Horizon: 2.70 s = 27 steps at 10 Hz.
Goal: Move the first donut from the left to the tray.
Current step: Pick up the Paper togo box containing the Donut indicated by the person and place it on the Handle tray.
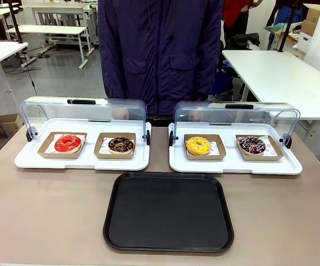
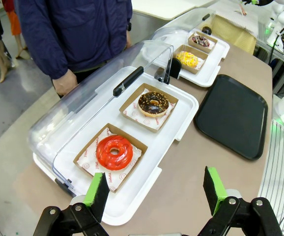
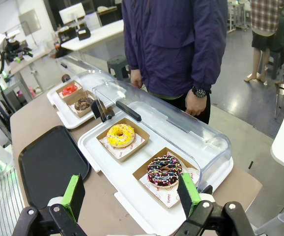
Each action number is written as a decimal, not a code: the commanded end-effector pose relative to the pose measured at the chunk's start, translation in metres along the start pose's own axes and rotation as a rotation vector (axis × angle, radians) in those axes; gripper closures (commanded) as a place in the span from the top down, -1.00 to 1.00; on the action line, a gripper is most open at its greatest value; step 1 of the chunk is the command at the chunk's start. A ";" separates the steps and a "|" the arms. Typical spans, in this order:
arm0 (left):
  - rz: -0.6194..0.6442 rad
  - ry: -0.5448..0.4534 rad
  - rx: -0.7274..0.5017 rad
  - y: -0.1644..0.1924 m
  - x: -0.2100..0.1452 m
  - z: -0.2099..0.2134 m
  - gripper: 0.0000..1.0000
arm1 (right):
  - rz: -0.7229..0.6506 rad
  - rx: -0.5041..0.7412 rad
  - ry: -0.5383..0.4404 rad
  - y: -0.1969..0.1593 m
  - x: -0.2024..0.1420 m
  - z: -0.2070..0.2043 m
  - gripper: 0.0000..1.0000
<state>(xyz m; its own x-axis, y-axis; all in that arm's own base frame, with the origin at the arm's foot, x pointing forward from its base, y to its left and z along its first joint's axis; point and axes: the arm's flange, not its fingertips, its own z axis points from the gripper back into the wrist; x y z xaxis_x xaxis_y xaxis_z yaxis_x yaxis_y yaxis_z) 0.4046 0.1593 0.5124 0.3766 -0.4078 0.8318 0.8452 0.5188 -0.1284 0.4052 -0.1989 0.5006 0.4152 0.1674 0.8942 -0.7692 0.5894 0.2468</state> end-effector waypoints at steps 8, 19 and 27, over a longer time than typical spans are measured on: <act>-0.011 -0.007 -0.008 0.000 0.000 0.001 1.00 | 0.011 0.001 -0.018 0.002 0.000 -0.002 1.00; -0.011 -0.007 -0.008 0.000 0.000 0.001 1.00 | 0.011 0.001 -0.018 0.002 0.000 -0.002 1.00; -0.011 -0.007 -0.008 0.000 0.000 0.001 1.00 | 0.011 0.001 -0.018 0.002 0.000 -0.002 1.00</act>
<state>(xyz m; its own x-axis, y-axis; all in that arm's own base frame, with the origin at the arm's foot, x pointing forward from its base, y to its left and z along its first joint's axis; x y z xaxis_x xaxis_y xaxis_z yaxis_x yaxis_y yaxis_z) 0.4046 0.1593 0.5124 0.3766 -0.4078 0.8318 0.8452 0.5188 -0.1284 0.4052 -0.1989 0.5006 0.4152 0.1674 0.8942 -0.7692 0.5894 0.2468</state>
